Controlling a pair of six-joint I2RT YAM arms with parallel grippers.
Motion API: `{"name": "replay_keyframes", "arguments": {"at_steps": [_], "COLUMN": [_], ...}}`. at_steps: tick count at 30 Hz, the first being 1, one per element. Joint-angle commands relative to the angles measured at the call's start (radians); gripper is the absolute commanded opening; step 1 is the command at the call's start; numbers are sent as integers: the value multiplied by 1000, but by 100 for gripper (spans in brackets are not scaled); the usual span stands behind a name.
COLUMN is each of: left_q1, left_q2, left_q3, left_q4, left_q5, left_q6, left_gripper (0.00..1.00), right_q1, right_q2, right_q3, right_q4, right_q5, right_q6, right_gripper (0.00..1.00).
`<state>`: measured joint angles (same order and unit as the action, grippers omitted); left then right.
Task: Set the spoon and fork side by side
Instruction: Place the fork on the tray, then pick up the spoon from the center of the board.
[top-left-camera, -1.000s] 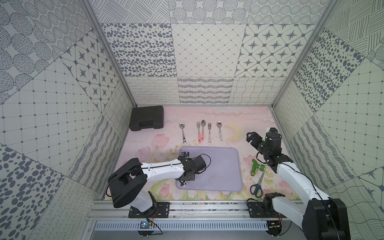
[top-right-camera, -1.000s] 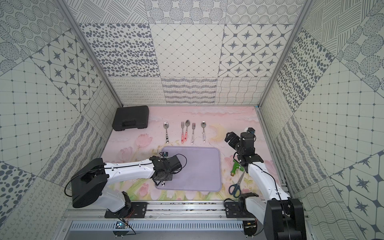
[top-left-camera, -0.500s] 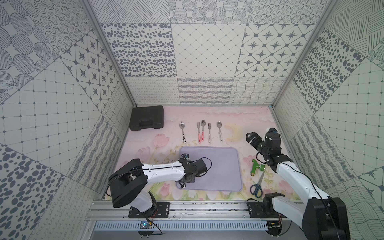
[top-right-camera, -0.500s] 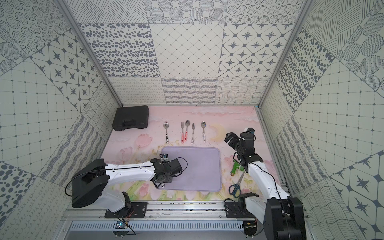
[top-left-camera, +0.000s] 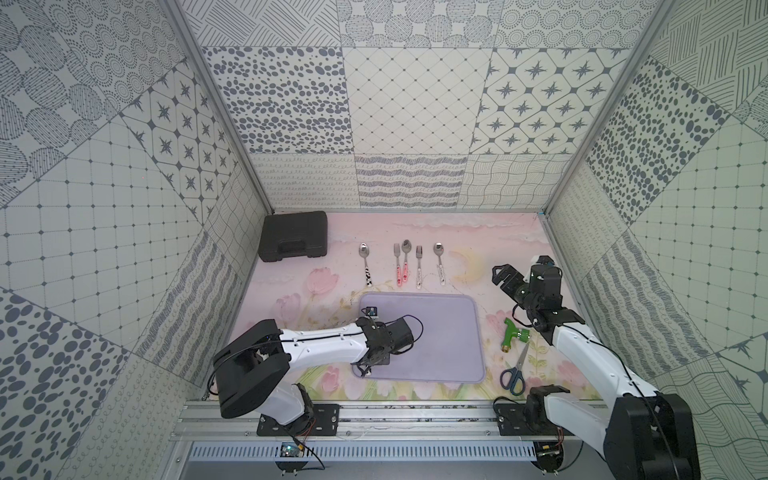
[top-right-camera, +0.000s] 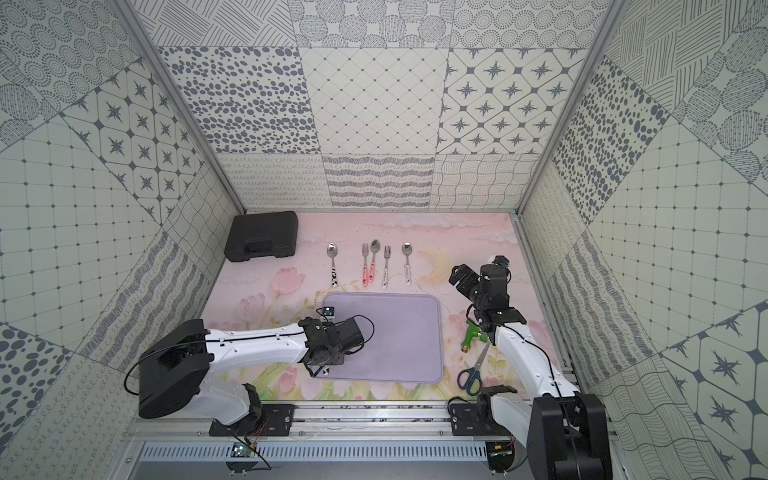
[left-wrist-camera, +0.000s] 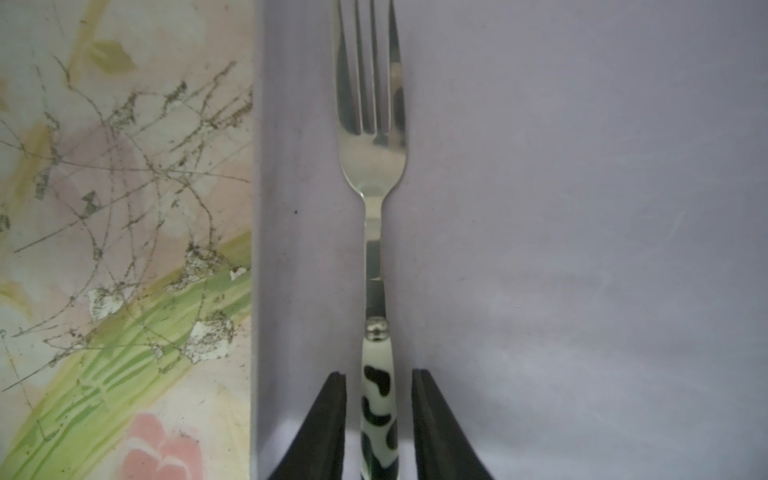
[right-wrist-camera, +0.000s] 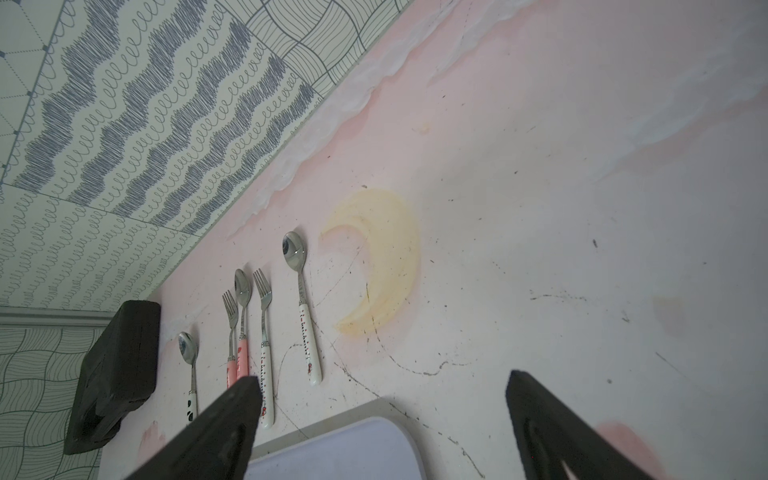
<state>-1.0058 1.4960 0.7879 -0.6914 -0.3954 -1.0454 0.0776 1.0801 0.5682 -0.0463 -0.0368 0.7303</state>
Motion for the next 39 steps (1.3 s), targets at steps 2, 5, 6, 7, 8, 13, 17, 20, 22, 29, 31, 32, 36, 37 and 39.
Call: {"name": "replay_keyframes", "arguments": {"at_steps": [2, 5, 6, 7, 8, 13, 17, 20, 22, 29, 31, 32, 36, 37, 39], "left_q1": [-2, -2, -2, -2, -2, 24, 83, 129, 162, 291, 331, 349, 421, 433, 461], "left_q2": [-44, -77, -86, -95, -103, -129, -127, -124, -114, -40, -14, 2, 78, 97, 142], "left_q3": [2, 13, 20, 30, 40, 100, 141, 165, 187, 270, 294, 307, 370, 384, 418], "left_q4": [-48, -64, -76, -85, -95, -125, -103, -75, -69, -23, 2, 9, 27, 32, 39], "left_q5": [-24, -41, -49, -57, -67, -100, -73, -51, -48, 1, 39, 49, 94, 101, 117], "left_q6": [2, 11, 13, 17, 22, 66, 118, 159, 185, 288, 321, 334, 382, 391, 411], "left_gripper": [34, 37, 38, 39, 40, 44, 44, 45, 45, 46, 46, 46, 45, 45, 45], "right_q1": [4, 4, 4, 4, 4, 4, 4, 4, 4, 4, 4, 4, 4, 4, 4], "right_q2": [-2, 0, 0, 0, 0, 0, 0, -2, 0, 1, 1, 1, 4, 4, 7], "right_q3": [-7, -6, -7, -6, -7, -5, -4, -3, -3, -2, -1, -1, -2, -2, -2], "right_q4": [25, 24, 23, 23, 23, 22, 21, 19, 20, 19, 19, 19, 19, 19, 19], "right_q5": [0, 0, 0, 1, 2, 2, 1, 0, -1, -3, -2, -2, -4, -3, -5], "right_q6": [6, 6, 6, 6, 6, 5, 4, 4, 5, 6, 5, 4, 6, 4, 5], "right_gripper": [97, 97, 97, 97, 97, 97, 97, 97, 97, 97, 97, 97, 97, 97, 97]}}
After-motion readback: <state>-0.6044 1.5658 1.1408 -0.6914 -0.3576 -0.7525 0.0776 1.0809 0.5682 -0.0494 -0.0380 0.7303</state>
